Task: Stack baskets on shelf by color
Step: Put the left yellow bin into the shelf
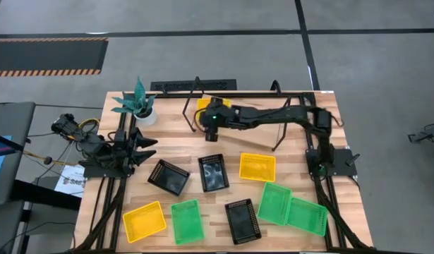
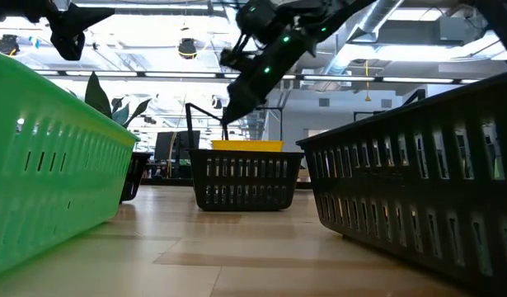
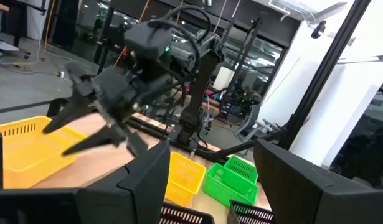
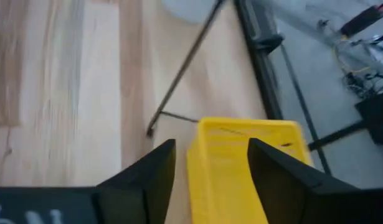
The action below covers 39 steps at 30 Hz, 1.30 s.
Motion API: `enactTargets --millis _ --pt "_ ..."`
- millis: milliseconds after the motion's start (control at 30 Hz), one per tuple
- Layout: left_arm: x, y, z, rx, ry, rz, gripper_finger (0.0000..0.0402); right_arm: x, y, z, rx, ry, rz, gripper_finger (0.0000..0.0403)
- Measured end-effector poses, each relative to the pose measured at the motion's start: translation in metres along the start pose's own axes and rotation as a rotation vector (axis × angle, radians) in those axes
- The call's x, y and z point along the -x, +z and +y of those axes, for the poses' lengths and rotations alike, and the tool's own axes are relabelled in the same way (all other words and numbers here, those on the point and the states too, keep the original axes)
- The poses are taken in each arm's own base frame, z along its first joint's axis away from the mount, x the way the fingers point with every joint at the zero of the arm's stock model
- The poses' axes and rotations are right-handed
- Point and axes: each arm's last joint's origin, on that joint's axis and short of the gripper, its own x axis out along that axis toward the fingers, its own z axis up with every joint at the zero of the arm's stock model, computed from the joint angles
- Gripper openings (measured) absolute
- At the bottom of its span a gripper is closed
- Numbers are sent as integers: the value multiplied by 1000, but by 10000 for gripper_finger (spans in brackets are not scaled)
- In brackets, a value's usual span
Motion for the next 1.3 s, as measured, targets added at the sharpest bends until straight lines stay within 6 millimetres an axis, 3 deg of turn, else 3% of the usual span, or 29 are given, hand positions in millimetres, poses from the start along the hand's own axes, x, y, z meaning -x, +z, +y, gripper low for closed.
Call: enactTargets --millis 167,567,1033,1200,1300 --pt "0 0 0 8 -8 4 221 -15 7 1 34 -9 54 238" --pt "0 -2 0 24 -10 22 221 -28 -6 -2 36 10 169 212" --pt "0 -2 0 27 -10 21 221 -32 -19 -5 46 38 262 92" --pt "0 -2 0 27 -10 22 221 -27 -18 -2 94 49 285 17" --pt "0 -2 0 30 -10 22 221 -24 -19 4 151 38 319 16"
